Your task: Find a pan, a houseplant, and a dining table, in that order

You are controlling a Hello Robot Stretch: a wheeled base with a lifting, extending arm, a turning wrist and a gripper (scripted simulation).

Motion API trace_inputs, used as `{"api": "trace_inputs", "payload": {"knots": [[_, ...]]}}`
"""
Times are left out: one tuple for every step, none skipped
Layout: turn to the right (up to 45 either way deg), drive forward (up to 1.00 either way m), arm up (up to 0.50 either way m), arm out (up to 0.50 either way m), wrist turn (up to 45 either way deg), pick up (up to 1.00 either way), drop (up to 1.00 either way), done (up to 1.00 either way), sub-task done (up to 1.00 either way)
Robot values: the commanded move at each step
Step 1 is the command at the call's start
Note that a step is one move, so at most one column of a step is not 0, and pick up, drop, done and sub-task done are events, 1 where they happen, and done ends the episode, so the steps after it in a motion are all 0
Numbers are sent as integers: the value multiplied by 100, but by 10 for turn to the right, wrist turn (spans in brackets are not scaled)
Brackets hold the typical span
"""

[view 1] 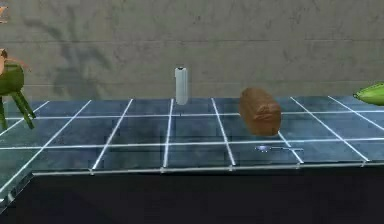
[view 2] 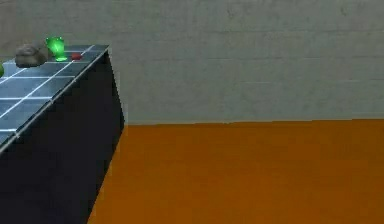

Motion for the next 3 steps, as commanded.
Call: {"api": "trace_inputs", "payload": {"knots": [[-420,0,0,0,0,0,0,0,0],[0,0,0,0,0,0,0,0,100],[-450,0,0,0,0,0,0,0,0]]}}
